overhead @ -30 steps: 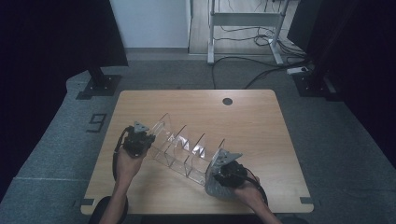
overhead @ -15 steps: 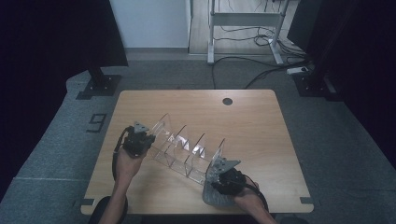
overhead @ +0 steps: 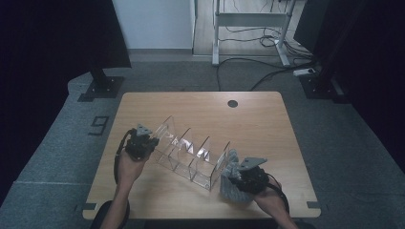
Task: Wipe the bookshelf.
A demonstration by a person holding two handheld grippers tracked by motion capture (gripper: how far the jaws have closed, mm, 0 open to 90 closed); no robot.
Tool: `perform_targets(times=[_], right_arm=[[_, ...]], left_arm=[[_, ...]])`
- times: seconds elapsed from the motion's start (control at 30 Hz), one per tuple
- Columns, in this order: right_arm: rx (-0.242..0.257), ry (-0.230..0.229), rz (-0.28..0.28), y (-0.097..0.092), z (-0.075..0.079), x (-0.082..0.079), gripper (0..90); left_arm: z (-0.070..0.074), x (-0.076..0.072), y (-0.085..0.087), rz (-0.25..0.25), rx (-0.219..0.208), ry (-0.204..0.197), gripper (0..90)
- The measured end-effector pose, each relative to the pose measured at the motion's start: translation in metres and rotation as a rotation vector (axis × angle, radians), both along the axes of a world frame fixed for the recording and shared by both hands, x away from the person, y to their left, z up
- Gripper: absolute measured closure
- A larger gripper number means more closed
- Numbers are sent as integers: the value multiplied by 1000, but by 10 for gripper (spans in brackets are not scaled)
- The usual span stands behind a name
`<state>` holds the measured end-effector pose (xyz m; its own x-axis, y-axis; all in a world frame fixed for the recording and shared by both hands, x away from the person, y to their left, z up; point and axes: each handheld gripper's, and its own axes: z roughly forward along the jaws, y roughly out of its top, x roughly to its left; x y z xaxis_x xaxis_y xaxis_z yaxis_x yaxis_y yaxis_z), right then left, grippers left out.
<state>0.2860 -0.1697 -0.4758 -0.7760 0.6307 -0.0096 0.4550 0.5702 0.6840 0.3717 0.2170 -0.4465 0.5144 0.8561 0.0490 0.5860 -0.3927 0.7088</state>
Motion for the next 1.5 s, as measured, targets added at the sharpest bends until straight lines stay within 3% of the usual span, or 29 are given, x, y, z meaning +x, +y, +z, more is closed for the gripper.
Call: perform_targets(times=[0.4,0.9,1.2,1.5], right_arm=[[13,-50,-108,-38,26,15,668],[6,-78,-279,-92,39,38,667],[-9,-68,-375,-118,28,54,664],[-47,-19,-417,-126,-3,67,656]], left_arm=[[0,0,0,-7,5,-1,836],[0,1,0,-13,5,0,837],[0,1,0,-14,7,1,836],[0,1,0,-16,8,0,835]])
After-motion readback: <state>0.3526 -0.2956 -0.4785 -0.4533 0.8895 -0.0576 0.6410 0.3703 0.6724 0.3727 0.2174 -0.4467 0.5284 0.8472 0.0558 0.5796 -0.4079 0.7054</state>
